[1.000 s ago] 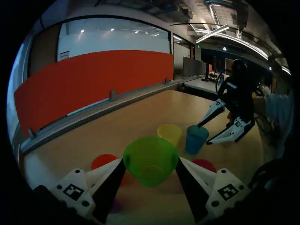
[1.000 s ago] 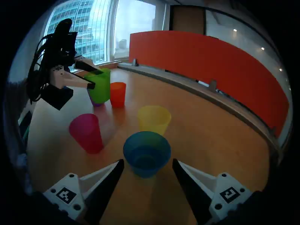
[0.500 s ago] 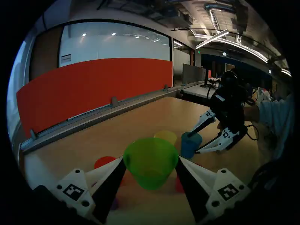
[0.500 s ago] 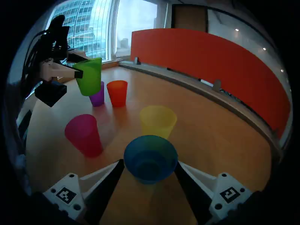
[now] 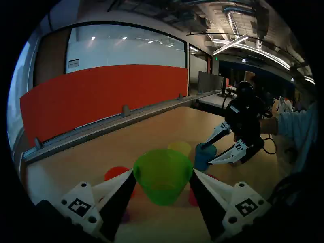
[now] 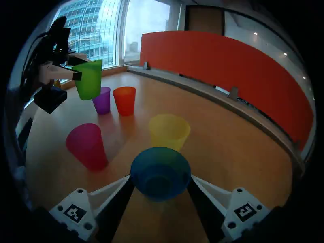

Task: Pour water

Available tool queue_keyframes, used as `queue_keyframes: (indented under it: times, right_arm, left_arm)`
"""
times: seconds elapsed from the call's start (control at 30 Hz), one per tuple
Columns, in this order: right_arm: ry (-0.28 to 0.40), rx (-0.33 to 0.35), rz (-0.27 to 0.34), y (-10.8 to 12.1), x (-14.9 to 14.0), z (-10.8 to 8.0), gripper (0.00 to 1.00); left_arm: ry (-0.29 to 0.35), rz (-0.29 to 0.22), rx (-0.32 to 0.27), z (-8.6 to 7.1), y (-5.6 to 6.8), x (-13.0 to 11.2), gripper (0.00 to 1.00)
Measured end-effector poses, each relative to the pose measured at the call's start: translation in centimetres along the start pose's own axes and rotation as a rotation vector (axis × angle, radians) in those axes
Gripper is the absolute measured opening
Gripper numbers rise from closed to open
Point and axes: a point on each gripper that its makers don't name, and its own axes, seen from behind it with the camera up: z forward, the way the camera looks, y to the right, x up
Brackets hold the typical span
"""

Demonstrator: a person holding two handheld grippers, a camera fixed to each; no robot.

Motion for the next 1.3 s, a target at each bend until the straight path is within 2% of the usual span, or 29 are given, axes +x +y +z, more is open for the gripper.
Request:
queue_keyframes:
  times: [0.27,0.47,0.8,1.3]
  right_arm:
    - [0.034,-0.005,-0.002,-0.3,0.5,-0.1,0.90]
    - [0.088,-0.010,0.006,-0.5,2.0,-0.9,0.90]
    - [0.196,-0.023,0.007,-0.9,5.7,-3.1,0.89]
    - [0.368,-0.025,0.007,-2.1,11.6,-6.5,0.89]
  left_arm:
    - [0.005,-0.007,0.003,-0.4,0.1,-0.3,0.88]
    - [0.013,-0.008,0.011,-0.8,0.0,-0.3,0.88]
    - [0.045,-0.011,0.025,-1.7,0.0,0.4,0.88]
    - [0.085,-0.014,0.028,-2.7,0.7,0.2,0.88]
